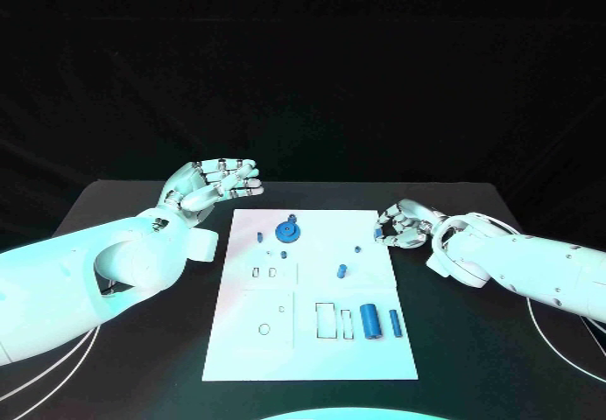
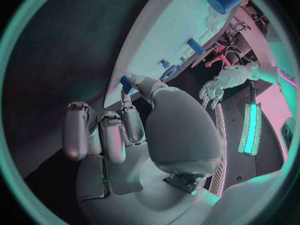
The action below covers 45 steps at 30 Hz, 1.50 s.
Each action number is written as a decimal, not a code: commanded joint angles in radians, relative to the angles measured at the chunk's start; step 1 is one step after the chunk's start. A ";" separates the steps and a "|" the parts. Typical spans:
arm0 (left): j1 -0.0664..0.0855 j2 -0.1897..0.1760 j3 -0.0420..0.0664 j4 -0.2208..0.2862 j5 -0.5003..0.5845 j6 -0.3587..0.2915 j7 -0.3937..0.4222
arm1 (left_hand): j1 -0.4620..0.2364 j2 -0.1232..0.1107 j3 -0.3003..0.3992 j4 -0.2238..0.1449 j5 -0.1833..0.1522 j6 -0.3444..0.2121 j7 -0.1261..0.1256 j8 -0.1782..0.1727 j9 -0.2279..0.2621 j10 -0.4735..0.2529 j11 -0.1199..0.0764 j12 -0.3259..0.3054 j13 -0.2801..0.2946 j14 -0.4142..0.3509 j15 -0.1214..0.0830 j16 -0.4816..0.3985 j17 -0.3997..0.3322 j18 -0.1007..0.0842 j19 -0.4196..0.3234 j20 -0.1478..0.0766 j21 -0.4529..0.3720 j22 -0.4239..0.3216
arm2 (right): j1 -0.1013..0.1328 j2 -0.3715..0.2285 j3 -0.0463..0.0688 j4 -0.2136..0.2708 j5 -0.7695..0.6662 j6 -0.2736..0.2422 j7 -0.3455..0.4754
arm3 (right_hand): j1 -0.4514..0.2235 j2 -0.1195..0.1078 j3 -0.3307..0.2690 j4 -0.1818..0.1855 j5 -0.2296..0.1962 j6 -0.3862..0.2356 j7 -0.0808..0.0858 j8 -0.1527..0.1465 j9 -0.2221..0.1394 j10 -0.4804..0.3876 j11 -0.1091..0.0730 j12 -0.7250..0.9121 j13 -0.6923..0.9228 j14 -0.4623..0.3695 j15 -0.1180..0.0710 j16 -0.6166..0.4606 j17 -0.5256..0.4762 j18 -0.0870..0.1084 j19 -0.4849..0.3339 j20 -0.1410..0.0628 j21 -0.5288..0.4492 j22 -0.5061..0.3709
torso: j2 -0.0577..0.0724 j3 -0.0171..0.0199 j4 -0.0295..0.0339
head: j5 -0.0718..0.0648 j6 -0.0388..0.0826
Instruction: Assemble the parts on the task board
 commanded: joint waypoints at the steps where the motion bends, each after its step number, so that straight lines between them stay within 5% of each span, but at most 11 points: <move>1: 0.001 0.000 0.001 0.002 -0.001 0.017 0.005 | 0.004 -0.002 0.006 -0.002 0.005 0.001 0.006 -0.003 0.000 0.001 0.005 -0.004 -0.001 -0.008 0.000 -0.005 0.002 0.014 -0.003 0.002 -0.004 -0.001 | -0.001 0.001 0.000 0.005 -0.005 -0.029 -0.010 | -0.004 0.009 0.001 0.005 -0.004 0.009 -0.003 0.010 0.006 0.002 -0.007 0.007 0.030 0.092 -0.009 0.000 0.201 -0.002 0.005 -0.005 0.006 0.060 | 0.000 -0.0003 -0.0005 | -0.001 -0.001; 13: 0.001 0.000 0.000 -0.002 -0.001 0.017 0.005 | 0.004 -0.002 0.006 -0.002 0.005 0.001 0.006 -0.003 0.000 0.001 0.005 -0.004 -0.001 -0.008 0.000 -0.005 0.002 0.014 -0.003 0.002 -0.004 -0.001 | 0.004 -0.009 0.001 0.054 -0.012 -0.132 -0.090 | -0.020 0.031 0.003 0.019 -0.002 0.011 -0.010 0.019 0.010 0.010 -0.014 0.011 0.036 0.092 -0.015 -0.001 0.199 -0.004 0.011 -0.011 0.011 0.067 | -0.004 -0.0008 -0.0003 | -0.001 0.001; 25: 0.000 0.004 0.000 -0.014 0.000 0.017 0.005 | 0.002 -0.003 0.007 -0.001 0.005 0.001 0.006 -0.004 0.000 0.001 0.006 -0.004 -0.001 -0.008 0.000 -0.006 0.002 0.014 -0.003 0.002 -0.005 -0.001 | 0.055 -0.013 0.006 0.211 -0.070 -0.203 -0.191 | -0.015 0.042 0.017 0.018 0.001 0.012 -0.013 0.022 0.011 0.012 -0.017 0.012 0.038 0.092 -0.018 0.000 0.201 -0.005 0.014 -0.014 0.014 0.071 | -0.003 -0.0010 0.0008 | -0.003 0.009; 34: 0.000 0.009 -0.001 -0.023 0.000 0.018 0.005 | 0.001 -0.003 0.009 -0.001 0.005 0.001 0.005 -0.004 0.000 0.001 0.005 -0.004 -0.001 -0.008 0.000 -0.006 0.003 0.015 -0.003 0.002 -0.005 -0.001 | 0.061 0.056 0.007 0.297 -0.134 -0.192 -0.265 | -0.015 0.043 0.017 0.018 0.001 0.012 -0.013 0.023 0.011 0.012 -0.017 0.013 0.039 0.092 -0.018 0.000 0.202 -0.005 0.014 -0.014 0.014 0.070 | -0.001 0.0000 0.0026 | 0.018 0.008; 45: 0.001 0.013 -0.001 -0.027 0.000 0.017 0.004 | -0.002 -0.004 0.010 0.000 0.004 0.001 0.006 -0.004 0.000 0.002 0.006 -0.005 -0.001 -0.008 0.001 -0.006 0.003 0.014 -0.003 0.002 -0.005 -0.002 | 0.041 0.175 0.005 0.316 -0.225 -0.193 -0.388 | -0.020 0.043 0.020 0.020 0.000 0.017 -0.016 0.028 0.014 0.014 -0.019 0.014 0.040 0.091 -0.019 -0.002 0.197 -0.004 0.012 -0.016 0.011 0.067 | 0.000 -0.0018 -0.0004 | 0.038 0.001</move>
